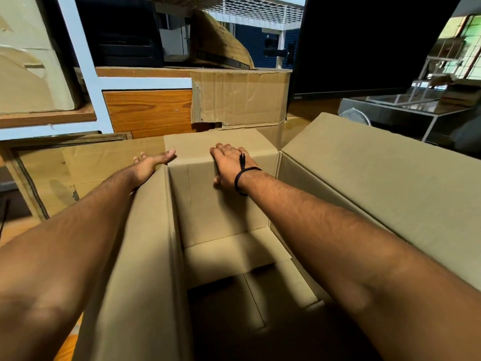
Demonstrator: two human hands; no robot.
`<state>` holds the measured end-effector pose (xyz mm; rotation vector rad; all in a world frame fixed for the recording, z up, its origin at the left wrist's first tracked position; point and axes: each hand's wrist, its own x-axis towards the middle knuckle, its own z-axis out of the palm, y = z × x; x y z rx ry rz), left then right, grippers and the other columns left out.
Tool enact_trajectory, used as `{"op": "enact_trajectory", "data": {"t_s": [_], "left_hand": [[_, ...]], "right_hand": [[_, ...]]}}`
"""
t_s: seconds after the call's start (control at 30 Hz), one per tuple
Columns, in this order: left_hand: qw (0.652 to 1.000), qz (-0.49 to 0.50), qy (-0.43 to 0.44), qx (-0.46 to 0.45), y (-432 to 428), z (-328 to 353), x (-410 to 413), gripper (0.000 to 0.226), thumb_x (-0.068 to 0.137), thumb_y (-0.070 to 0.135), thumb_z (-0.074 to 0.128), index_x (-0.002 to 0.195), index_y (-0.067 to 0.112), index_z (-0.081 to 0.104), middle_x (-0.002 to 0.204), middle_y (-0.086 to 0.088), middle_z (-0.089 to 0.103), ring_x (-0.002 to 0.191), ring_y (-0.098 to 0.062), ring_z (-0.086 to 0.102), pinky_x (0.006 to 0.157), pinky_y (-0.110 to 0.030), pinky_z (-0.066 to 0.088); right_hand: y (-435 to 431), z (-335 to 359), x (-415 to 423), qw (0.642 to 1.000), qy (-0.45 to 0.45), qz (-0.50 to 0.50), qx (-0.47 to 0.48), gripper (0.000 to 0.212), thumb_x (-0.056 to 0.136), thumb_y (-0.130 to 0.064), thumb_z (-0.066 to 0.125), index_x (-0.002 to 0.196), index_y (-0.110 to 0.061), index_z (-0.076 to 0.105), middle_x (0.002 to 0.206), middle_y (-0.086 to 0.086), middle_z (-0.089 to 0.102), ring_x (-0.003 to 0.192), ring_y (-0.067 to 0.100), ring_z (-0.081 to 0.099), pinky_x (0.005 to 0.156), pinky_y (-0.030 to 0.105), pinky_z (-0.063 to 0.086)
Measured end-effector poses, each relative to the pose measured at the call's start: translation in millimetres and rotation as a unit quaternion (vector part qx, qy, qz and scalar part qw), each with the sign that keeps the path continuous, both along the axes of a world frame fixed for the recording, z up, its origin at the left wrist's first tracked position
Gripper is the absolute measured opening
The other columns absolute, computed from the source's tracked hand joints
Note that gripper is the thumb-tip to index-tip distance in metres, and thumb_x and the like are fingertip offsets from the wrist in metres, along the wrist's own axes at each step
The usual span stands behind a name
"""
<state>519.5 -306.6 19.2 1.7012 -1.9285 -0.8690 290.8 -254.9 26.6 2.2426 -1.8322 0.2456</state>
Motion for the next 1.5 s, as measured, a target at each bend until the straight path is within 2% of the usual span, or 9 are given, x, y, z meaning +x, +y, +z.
{"op": "enact_trajectory", "data": {"t_s": [0.13,0.3,0.43,0.67,0.83,1.0,1.2,1.37,1.5], "left_hand": [[1.000,0.005,-0.018,0.000,3.6,2.2,-2.3,0.080,0.083,0.072,0.038,0.150,0.032,0.021,0.159,-0.011,-0.012,0.145,-0.027,-0.017,0.112,-0.054,-0.013],[0.999,0.010,-0.039,-0.024,5.5,4.9,-1.1,0.092,0.079,0.073,0.043,0.152,0.022,0.019,0.160,-0.013,-0.004,0.145,-0.031,-0.015,0.113,-0.053,-0.010],[0.999,0.015,-0.042,-0.032,8.5,11.1,3.2,0.124,0.053,0.091,0.050,0.150,0.017,0.025,0.159,-0.009,0.017,0.147,-0.034,0.005,0.117,-0.056,0.006],[0.995,-0.021,0.040,-0.089,33.2,23.4,-11.9,0.071,0.086,0.052,0.056,0.146,0.020,0.035,0.152,-0.005,0.035,0.139,-0.026,0.033,0.115,-0.044,0.023],[0.991,-0.087,0.012,-0.101,58.9,30.1,-24.4,0.074,0.084,0.024,0.068,0.148,0.019,0.031,0.155,-0.002,0.029,0.141,-0.022,0.028,0.116,-0.039,0.023],[0.988,-0.066,-0.093,-0.101,77.1,20.7,-22.9,0.083,0.081,0.020,0.065,0.151,0.020,0.021,0.161,-0.004,0.004,0.147,-0.021,0.004,0.120,-0.040,0.010],[0.992,-0.048,-0.066,-0.099,78.1,20.6,-28.7,0.066,0.087,0.011,0.051,0.148,0.012,0.028,0.160,-0.010,0.000,0.147,-0.026,0.004,0.120,-0.035,0.009],[0.997,-0.030,-0.019,-0.074,88.7,20.2,-24.9,0.069,0.084,0.011,0.051,0.150,0.014,0.027,0.161,-0.006,-0.001,0.147,-0.024,0.003,0.120,-0.038,0.010],[0.998,-0.012,0.041,-0.052,101.1,22.5,-23.5,0.077,0.071,0.017,0.052,0.147,0.012,0.035,0.161,-0.005,0.001,0.147,-0.025,0.008,0.120,-0.039,0.014]], "right_hand": [[13.8,-5.2,-6.3,1.000,0.001,0.020,-0.015,0.068,0.081,-0.035,0.068,0.140,-0.017,0.037,0.148,0.006,0.041,0.137,0.024,0.034,0.115,0.045,0.020],[17.0,-5.7,-6.3,0.999,-0.015,0.021,-0.025,0.051,0.087,-0.029,0.062,0.133,-0.018,0.042,0.141,0.005,0.048,0.131,0.024,0.041,0.114,0.045,0.022],[11.7,-8.0,-5.0,0.999,-0.020,0.022,-0.023,0.039,0.090,-0.027,0.058,0.127,-0.019,0.045,0.134,0.006,0.052,0.122,0.026,0.046,0.110,0.048,0.026],[-7.4,-8.3,-4.6,0.999,-0.028,0.032,-0.022,0.030,0.091,-0.021,0.054,0.120,-0.021,0.050,0.123,0.007,0.057,0.114,0.028,0.050,0.100,0.046,0.031],[-28.3,-5.5,2.5,0.999,-0.019,0.035,-0.010,0.028,0.090,-0.020,0.053,0.118,-0.020,0.050,0.122,0.009,0.058,0.113,0.030,0.052,0.095,0.046,0.035],[-43.5,-4.2,6.4,0.999,-0.018,0.048,-0.004,0.027,0.090,-0.019,0.053,0.117,-0.018,0.049,0.119,0.010,0.058,0.110,0.031,0.053,0.088,0.043,0.038],[-44.1,-2.5,4.7,0.999,-0.009,0.047,0.006,0.044,0.092,-0.022,0.054,0.134,-0.019,0.042,0.135,0.010,0.050,0.122,0.030,0.046,0.101,0.044,0.031],[-24.7,11.5,6.1,0.994,0.042,0.057,0.088,0.081,0.089,-0.035,0.062,0.152,-0.029,0.012,0.161,0.004,0.011,0.147,0.027,0.009,0.115,0.053,0.013],[30.0,34.1,-8.1,0.986,0.102,0.112,0.070,0.086,0.087,-0.052,0.058,0.152,-0.034,0.004,0.162,0.000,0.000,0.148,0.025,0.000,0.114,0.059,0.011]]}}
